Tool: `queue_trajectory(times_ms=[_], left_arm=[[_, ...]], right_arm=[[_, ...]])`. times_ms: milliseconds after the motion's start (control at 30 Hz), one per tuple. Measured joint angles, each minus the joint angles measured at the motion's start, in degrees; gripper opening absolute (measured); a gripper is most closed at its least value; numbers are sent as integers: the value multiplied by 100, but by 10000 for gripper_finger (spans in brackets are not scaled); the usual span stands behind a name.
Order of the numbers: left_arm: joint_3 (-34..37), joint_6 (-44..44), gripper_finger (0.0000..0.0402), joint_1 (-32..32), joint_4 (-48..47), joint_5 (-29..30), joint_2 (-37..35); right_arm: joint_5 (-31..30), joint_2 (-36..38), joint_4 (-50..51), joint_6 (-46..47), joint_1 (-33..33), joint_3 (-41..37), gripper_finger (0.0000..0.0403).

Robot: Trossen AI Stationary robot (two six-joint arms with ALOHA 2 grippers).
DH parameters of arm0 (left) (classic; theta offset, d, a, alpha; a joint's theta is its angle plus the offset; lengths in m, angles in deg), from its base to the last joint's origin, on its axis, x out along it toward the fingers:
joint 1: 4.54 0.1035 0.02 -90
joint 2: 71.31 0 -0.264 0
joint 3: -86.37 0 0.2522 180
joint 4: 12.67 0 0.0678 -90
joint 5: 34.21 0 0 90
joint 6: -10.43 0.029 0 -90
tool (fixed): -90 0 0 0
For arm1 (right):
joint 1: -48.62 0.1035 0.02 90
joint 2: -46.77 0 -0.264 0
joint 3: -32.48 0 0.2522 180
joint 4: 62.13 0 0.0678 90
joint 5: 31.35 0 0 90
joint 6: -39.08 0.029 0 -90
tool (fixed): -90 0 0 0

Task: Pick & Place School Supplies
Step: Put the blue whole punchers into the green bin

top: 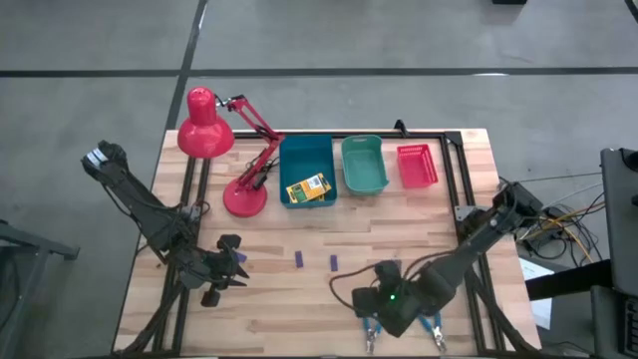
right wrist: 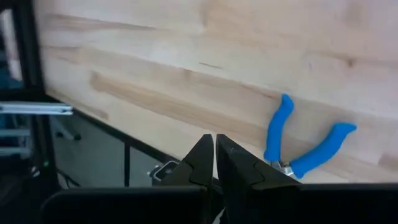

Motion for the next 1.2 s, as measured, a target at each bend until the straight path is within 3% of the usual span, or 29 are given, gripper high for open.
queue_trajectory(times_ms=[133,333,700,833,1200], left_arm=[[0,1,99,0,0,0,0],[0,1,99,0,0,0,0],[0,0,99,0,0,0,0],[0,0,99,0,0,0,0],[0,0,99,0,0,0,0]], right_arm=[[11,-285,-96,308,4,-6,18],[-509,-405,-98,439,49,-1,19],[-603,-410,34,989,265,-4,24],[-423,-410,-210,1654,456,67,43],[-234,-410,208,2051,483,128,128]])
